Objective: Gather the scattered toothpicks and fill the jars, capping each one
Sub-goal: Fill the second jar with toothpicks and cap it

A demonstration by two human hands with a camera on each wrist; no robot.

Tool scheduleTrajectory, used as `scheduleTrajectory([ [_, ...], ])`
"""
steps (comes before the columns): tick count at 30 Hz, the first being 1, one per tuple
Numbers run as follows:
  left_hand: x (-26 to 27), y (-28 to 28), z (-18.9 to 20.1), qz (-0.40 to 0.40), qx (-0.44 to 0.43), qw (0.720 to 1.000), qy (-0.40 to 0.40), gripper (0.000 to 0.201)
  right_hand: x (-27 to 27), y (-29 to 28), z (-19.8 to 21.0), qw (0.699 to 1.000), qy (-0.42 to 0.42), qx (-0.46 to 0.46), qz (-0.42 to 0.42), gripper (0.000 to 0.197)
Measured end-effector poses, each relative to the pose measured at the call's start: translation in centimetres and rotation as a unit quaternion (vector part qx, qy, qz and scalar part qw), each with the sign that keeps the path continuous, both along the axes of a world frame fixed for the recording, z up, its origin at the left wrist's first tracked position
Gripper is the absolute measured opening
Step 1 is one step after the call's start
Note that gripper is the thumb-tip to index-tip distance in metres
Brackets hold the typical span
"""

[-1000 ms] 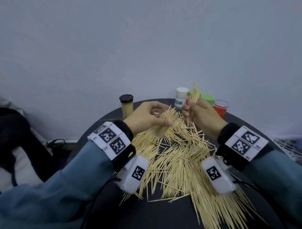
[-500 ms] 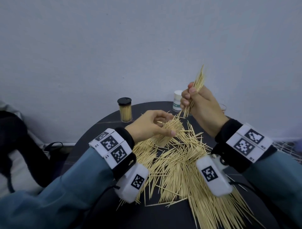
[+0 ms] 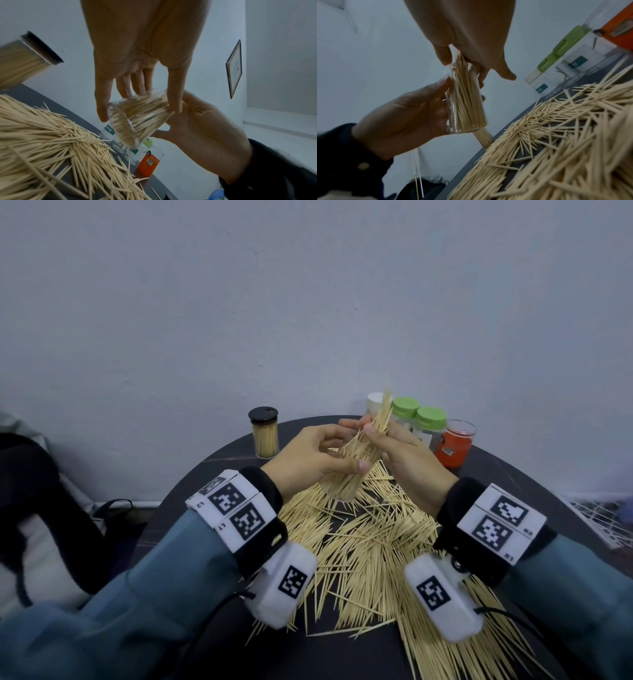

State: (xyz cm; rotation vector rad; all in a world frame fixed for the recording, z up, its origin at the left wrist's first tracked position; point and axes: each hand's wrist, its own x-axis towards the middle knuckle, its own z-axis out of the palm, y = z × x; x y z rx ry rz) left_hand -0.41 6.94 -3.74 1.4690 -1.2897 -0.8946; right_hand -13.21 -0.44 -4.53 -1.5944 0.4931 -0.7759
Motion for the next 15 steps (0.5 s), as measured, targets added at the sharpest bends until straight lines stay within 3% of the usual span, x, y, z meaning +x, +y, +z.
scheduleTrajectory([
  [3, -0.11, 0.03, -0.01, -0.002, 0.0, 1.0, -0.008, 0.034, -0.16, -0.05, 0.41, 1.0, 0.0, -0.007, -0.009, 0.034],
  [9, -0.17, -0.04, -0.1, -0.018, 0.013, 1.0, -0.021, 0.046, -0.58, -0.44, 0.66, 0.997, -0.066, 0.007, -0.046, 0.034],
  [15, -0.01, 0.05, -0.07, -0.012, 0.008, 1.0, -0.003, 0.039, -0.43, -0.25, 0.12, 0.997, -0.078, -0.01, -0.011, 0.029],
])
